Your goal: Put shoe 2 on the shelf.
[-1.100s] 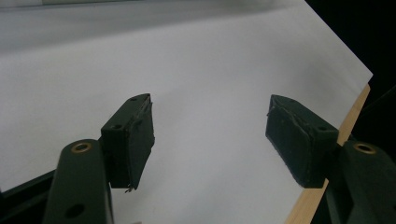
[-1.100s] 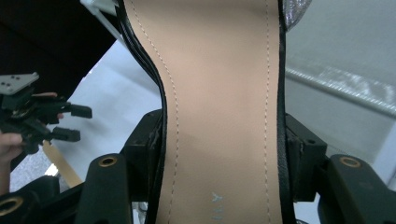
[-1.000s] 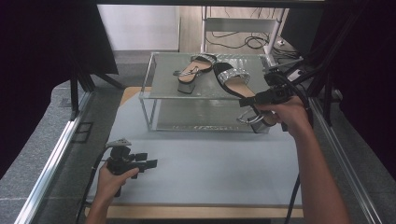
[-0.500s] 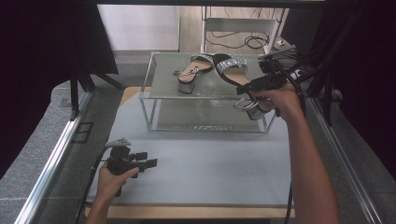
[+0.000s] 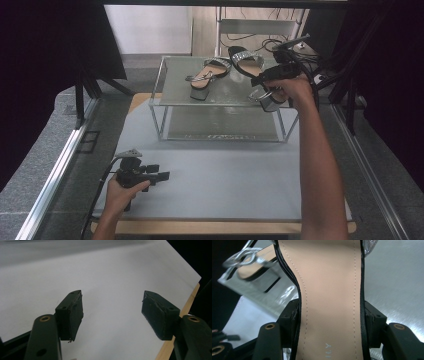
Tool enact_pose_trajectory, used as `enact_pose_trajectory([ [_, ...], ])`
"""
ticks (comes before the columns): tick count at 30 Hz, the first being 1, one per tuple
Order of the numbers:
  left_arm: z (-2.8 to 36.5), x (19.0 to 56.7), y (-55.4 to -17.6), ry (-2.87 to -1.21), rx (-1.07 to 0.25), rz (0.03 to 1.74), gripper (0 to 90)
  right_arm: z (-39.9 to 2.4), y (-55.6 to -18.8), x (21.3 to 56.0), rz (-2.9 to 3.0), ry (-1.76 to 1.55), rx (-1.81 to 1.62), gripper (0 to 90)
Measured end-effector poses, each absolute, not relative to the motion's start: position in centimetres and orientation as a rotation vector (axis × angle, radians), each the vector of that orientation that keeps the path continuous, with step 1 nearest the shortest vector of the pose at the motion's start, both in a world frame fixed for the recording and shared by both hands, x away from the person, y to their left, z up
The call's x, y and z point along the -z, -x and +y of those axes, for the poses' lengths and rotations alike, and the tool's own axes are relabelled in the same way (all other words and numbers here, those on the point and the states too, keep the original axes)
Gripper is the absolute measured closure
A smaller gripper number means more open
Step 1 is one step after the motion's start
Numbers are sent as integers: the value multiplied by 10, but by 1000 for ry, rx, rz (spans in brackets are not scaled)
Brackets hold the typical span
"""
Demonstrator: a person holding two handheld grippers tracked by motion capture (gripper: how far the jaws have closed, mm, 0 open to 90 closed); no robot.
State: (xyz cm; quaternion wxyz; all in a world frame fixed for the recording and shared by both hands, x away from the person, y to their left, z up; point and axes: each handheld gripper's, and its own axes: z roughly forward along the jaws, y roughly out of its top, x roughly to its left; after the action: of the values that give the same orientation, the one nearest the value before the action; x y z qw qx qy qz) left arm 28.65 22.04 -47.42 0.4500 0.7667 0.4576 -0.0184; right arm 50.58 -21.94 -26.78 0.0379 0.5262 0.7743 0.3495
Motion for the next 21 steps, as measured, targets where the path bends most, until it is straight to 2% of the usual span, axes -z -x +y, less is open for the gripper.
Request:
enact_pose_trajectory([
  [21,220,475,-283,-1903,55,1129,337,-212,-569,297,2284,-1775,-911,413],
])
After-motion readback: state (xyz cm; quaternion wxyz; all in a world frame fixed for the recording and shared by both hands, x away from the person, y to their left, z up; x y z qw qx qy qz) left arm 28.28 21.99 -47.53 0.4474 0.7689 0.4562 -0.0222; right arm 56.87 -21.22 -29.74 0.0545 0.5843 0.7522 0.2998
